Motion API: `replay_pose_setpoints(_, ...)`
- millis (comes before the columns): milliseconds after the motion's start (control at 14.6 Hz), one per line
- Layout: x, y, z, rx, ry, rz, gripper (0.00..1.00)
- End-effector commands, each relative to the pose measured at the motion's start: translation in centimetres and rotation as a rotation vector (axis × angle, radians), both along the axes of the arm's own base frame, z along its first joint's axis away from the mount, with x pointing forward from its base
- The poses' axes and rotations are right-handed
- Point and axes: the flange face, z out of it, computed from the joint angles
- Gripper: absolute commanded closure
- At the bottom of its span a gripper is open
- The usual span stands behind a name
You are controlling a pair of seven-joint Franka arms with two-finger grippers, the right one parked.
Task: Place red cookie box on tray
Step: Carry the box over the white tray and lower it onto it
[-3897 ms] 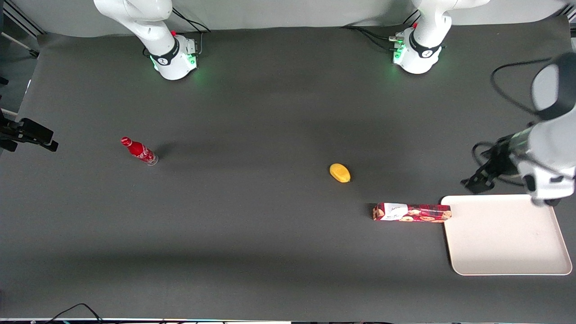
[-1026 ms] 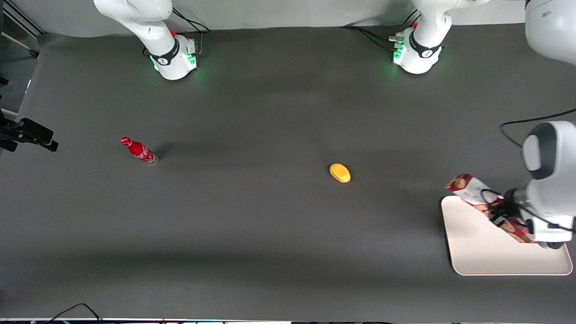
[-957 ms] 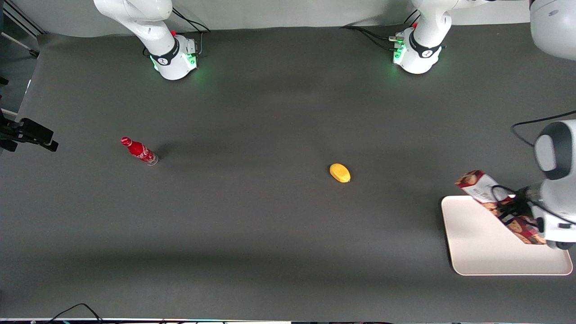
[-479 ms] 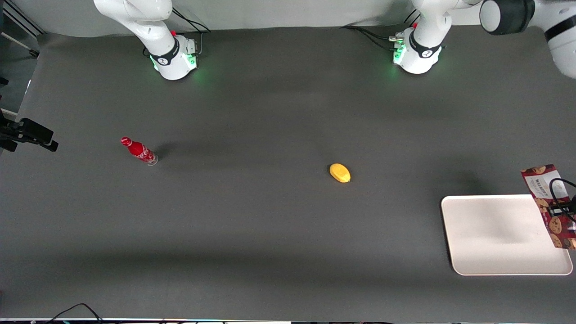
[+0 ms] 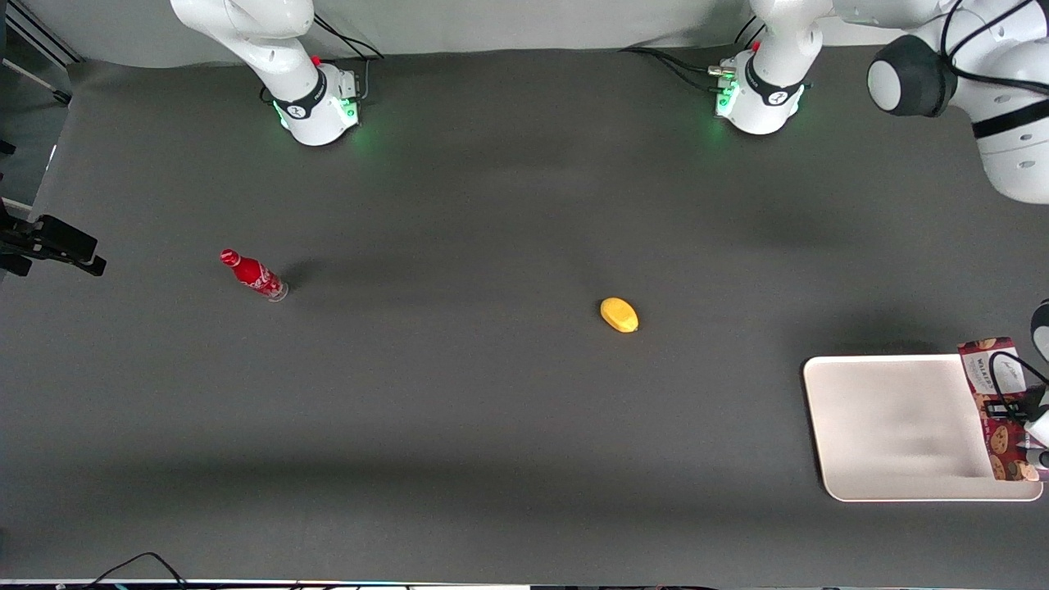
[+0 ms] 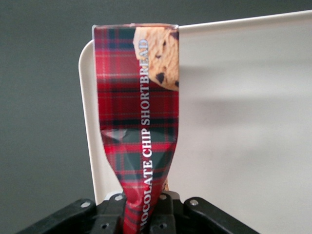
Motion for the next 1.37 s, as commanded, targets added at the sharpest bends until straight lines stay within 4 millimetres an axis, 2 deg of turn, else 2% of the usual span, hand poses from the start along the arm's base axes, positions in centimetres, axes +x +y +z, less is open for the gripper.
replay_pose_setpoints(0, 0.2, 3.0, -1.6, 0.023, -0.035, -0.072, 1.0)
replay_pose_setpoints(342, 0.5, 3.5, -2.9, 0.039, -0.04, -0.11, 1.0)
replay_pose_setpoints(547, 0.2, 4.4, -4.5, 0.055, -0.047, -0.15, 1.0)
replay_pose_setpoints(615, 0.2, 4.4, -4.7, 0.054, -0.044, -0.153, 0.57)
replay_pose_setpoints(684, 0.2, 4.3, -4.9, 0.04, -0.047, -0.143, 0.01)
replay_pose_setpoints(957, -0.5, 5.5, -3.1, 0.018, -0.017, -0.133, 0.0)
replay_pose_setpoints(1094, -1.2, 6.4, 1.3, 0.021, 0.033, -0.107, 0.0)
replay_pose_setpoints(1299, -2.2, 5.7, 8.8, 0.002, 0.085, -0.081, 0.0)
